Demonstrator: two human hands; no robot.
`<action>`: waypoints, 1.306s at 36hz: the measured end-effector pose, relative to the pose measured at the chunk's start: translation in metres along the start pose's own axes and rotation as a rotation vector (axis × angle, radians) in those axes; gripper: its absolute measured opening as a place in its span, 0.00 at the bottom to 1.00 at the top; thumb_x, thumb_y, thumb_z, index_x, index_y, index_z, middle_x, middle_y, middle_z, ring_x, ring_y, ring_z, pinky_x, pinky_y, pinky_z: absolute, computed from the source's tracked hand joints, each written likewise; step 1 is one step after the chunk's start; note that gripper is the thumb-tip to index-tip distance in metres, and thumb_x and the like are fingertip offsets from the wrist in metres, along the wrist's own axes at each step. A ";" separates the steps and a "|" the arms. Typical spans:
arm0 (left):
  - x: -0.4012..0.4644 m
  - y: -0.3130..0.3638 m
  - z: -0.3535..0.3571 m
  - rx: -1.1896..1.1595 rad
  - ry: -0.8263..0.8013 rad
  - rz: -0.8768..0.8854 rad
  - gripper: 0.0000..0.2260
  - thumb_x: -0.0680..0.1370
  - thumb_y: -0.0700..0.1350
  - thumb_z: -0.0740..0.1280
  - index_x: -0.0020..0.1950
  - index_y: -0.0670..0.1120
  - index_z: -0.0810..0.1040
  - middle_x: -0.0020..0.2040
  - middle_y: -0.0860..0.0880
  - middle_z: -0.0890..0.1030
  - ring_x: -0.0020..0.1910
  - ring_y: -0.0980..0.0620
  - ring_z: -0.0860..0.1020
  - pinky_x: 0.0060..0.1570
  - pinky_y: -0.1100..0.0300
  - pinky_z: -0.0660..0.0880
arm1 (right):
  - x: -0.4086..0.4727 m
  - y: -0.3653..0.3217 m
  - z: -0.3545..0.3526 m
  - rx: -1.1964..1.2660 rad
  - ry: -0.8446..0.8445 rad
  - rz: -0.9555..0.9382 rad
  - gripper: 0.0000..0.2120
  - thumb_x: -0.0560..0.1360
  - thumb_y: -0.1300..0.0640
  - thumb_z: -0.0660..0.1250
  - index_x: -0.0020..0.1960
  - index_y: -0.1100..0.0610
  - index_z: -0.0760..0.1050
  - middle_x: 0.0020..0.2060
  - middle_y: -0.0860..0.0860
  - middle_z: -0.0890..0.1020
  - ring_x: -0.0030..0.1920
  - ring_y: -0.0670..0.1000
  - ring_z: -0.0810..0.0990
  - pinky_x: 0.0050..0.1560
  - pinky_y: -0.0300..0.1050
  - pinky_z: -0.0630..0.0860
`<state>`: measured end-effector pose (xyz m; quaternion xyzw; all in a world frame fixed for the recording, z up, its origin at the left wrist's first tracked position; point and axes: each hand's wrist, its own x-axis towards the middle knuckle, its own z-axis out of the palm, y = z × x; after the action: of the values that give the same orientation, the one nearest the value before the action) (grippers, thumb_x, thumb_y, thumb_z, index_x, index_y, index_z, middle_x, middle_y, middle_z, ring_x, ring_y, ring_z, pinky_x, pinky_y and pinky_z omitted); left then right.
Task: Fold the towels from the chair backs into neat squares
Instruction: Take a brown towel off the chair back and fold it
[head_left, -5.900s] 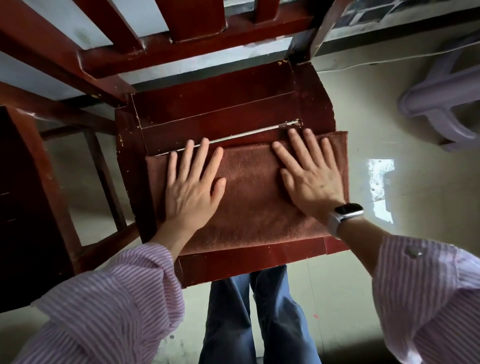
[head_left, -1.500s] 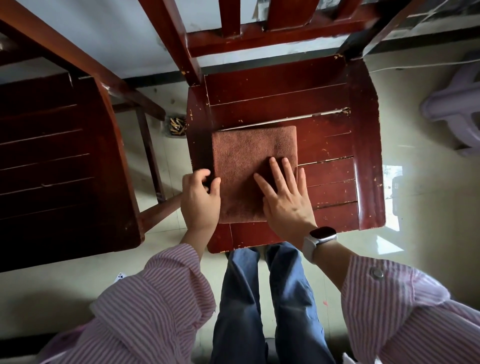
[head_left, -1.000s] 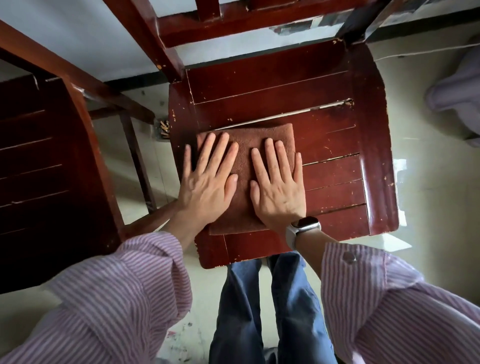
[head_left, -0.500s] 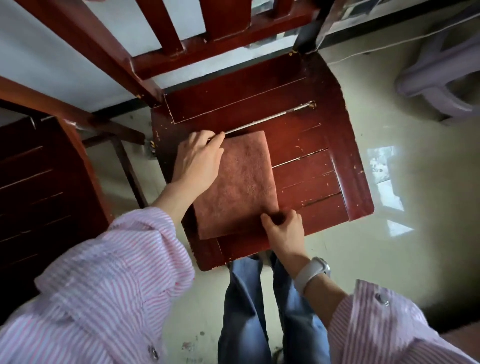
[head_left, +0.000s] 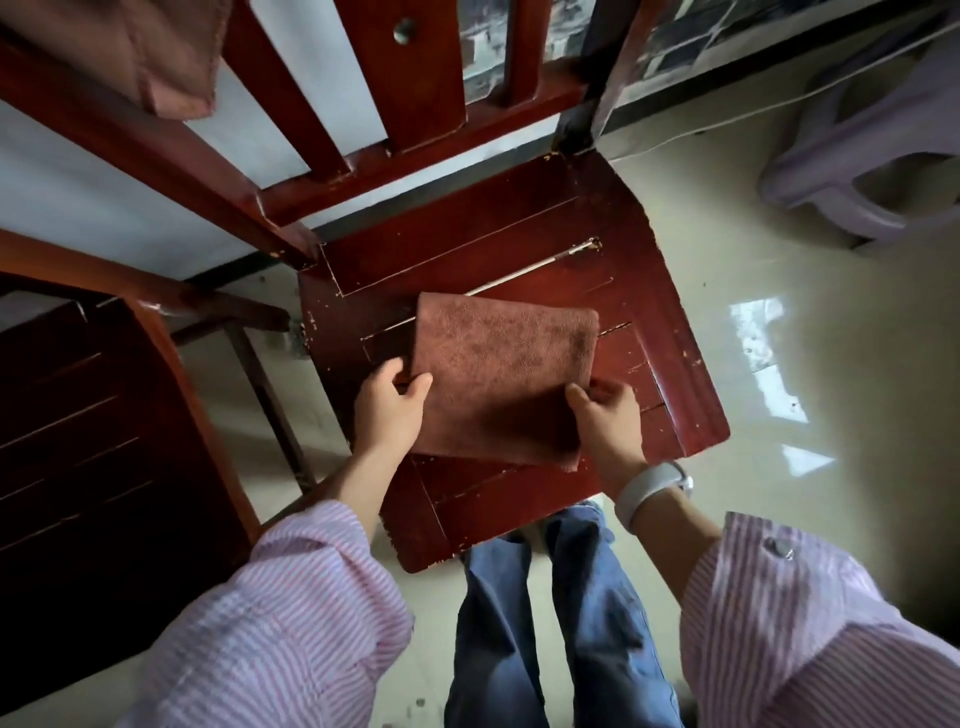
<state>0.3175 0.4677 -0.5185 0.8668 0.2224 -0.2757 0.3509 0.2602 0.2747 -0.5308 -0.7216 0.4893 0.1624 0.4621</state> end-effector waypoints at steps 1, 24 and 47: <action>0.002 0.000 -0.001 -0.031 -0.009 -0.016 0.17 0.75 0.46 0.67 0.61 0.41 0.75 0.58 0.42 0.78 0.56 0.45 0.77 0.57 0.53 0.73 | -0.002 0.001 0.000 -0.010 -0.001 0.001 0.13 0.73 0.56 0.66 0.53 0.62 0.78 0.45 0.55 0.81 0.46 0.52 0.78 0.47 0.43 0.72; -0.120 0.079 -0.020 0.003 0.108 0.340 0.12 0.80 0.40 0.56 0.57 0.35 0.74 0.53 0.40 0.77 0.50 0.49 0.74 0.46 0.72 0.60 | -0.087 -0.031 -0.089 0.087 0.107 -0.343 0.14 0.78 0.56 0.60 0.61 0.62 0.70 0.50 0.47 0.74 0.51 0.46 0.72 0.48 0.29 0.63; -0.364 0.342 0.140 0.121 -0.134 0.696 0.16 0.79 0.42 0.58 0.67 0.42 0.69 0.63 0.43 0.75 0.59 0.49 0.73 0.53 0.64 0.65 | -0.111 0.035 -0.481 0.419 0.373 -0.297 0.02 0.72 0.55 0.61 0.45 0.52 0.70 0.37 0.44 0.75 0.37 0.44 0.73 0.38 0.36 0.69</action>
<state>0.1980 0.0712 -0.2056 0.8898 -0.1264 -0.2085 0.3858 0.0738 -0.0644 -0.2224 -0.6917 0.4775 -0.1463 0.5216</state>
